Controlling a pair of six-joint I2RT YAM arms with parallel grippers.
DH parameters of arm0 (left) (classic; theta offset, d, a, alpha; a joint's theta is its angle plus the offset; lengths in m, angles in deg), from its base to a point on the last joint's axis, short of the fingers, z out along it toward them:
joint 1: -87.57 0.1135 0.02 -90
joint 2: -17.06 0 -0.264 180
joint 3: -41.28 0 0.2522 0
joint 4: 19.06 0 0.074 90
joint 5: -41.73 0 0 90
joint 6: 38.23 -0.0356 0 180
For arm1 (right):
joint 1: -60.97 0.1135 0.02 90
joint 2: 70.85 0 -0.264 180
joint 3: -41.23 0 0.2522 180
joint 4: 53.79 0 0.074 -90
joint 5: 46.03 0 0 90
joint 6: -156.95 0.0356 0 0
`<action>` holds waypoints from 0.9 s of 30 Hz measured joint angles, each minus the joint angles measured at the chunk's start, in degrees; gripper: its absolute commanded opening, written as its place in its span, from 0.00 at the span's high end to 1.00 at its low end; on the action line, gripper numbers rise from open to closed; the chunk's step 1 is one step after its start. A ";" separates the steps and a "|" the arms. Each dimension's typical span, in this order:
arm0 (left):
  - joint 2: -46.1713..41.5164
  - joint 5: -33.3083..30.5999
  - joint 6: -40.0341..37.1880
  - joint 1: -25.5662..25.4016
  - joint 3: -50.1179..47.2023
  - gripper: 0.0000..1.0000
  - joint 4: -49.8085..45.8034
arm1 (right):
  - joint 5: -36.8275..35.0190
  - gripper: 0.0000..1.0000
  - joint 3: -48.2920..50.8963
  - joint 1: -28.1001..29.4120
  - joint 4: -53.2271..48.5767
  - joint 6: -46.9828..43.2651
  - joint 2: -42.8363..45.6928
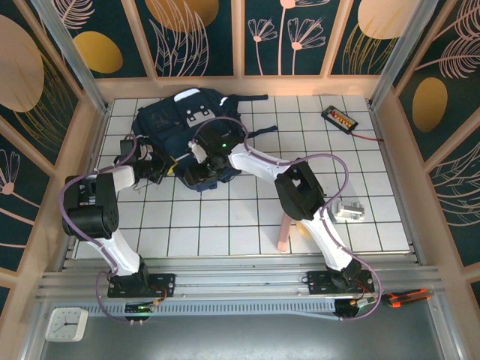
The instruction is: Pack the student bag
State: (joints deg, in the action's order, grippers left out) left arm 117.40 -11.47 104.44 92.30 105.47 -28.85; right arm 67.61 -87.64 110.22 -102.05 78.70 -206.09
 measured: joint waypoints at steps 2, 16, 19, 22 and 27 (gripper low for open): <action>-0.44 -0.28 0.15 0.00 -0.24 1.00 0.07 | -2.78 0.51 -0.85 0.94 -0.81 -1.14 -0.44; -2.05 -1.55 1.49 -0.35 -1.14 1.00 0.28 | -21.46 0.94 -3.82 6.08 -3.93 -7.26 -2.10; -2.67 -1.88 1.57 -0.39 -1.38 1.00 0.24 | -23.89 1.00 -3.89 6.80 -4.04 -7.56 -2.08; -2.91 -2.62 1.09 -0.55 -1.38 1.00 -0.57 | -24.76 1.00 -3.10 6.88 -4.07 -7.43 -1.46; -3.02 -2.71 -0.61 -1.42 -1.14 1.00 -3.43 | -21.51 1.00 6.12 5.35 -1.51 -7.65 4.94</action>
State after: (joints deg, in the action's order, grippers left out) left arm 114.38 -14.18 103.82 90.88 104.34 -32.28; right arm 46.10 -81.52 115.58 -103.56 71.05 -201.15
